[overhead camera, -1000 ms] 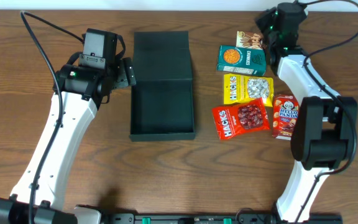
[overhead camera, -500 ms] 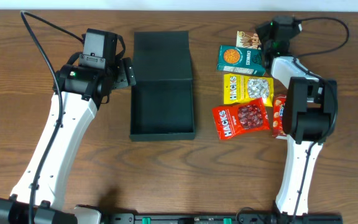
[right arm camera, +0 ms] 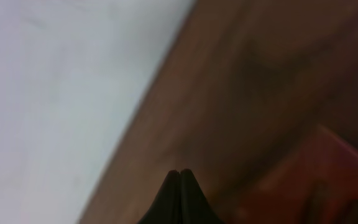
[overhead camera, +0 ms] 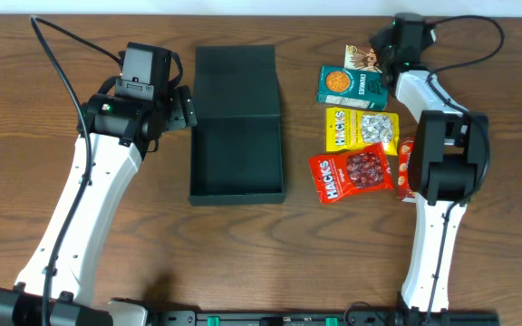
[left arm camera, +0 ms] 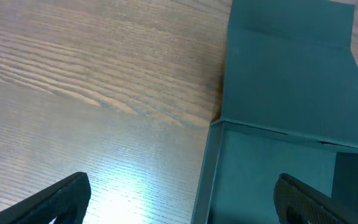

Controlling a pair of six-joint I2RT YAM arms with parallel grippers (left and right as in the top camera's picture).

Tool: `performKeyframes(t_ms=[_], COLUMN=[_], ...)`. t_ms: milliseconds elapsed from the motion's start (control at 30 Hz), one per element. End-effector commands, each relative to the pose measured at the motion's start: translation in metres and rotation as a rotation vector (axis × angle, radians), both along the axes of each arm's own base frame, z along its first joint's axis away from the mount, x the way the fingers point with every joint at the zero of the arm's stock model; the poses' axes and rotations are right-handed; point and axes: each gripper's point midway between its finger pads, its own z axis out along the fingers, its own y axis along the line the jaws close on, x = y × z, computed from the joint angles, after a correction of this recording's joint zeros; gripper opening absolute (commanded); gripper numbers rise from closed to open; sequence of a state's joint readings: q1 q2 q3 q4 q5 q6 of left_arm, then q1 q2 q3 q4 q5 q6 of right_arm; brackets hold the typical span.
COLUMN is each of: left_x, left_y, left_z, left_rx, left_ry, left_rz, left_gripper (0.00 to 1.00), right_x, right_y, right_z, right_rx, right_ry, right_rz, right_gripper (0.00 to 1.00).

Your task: Pack container

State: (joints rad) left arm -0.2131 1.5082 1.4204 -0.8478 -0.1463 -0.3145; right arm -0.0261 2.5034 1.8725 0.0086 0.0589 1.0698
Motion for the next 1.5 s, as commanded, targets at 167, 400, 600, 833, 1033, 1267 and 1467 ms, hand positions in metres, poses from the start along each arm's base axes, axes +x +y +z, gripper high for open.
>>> performKeyframes(t_ms=[167,400,600,833,1033,1267,1467], left_x=[0.003,0.003,0.003,0.003,0.002,-0.001,-0.001], left_y=[0.005,0.005,0.005,0.005,0.005,0.005,0.005], left_z=[0.000,0.000,-0.001,-0.001,-0.001,-0.003,-0.003], left_rx=[0.017,0.016,0.017,0.016,0.016,0.019,0.020], left_ry=[-0.004,-0.005,-0.002,-0.002,-0.002,0.012,0.012], left_rz=[0.019,0.019,0.018,0.019,0.019,0.018,0.018], left_gripper=[0.95,0.95,0.96,0.95,0.95,0.95,0.95], right_x=[-0.012,-0.034,-0.044,-0.059,-0.077,-0.085,-0.069], right_y=[0.006,0.017,0.031,0.059,0.075,0.097,0.099], right_z=[-0.024,-0.045,-0.053,-0.059,-0.067,-0.067,-0.024], right_rx=[0.052,0.092,0.123,0.120,0.112,0.100,0.001], right_ry=[0.098,0.219,0.273,0.322,0.385,0.399,0.302], right_rz=[0.036,0.078,0.146,0.346,0.444,0.537,0.623], right_gripper=[0.02,0.01,0.02,0.02,0.02,0.01,0.02])
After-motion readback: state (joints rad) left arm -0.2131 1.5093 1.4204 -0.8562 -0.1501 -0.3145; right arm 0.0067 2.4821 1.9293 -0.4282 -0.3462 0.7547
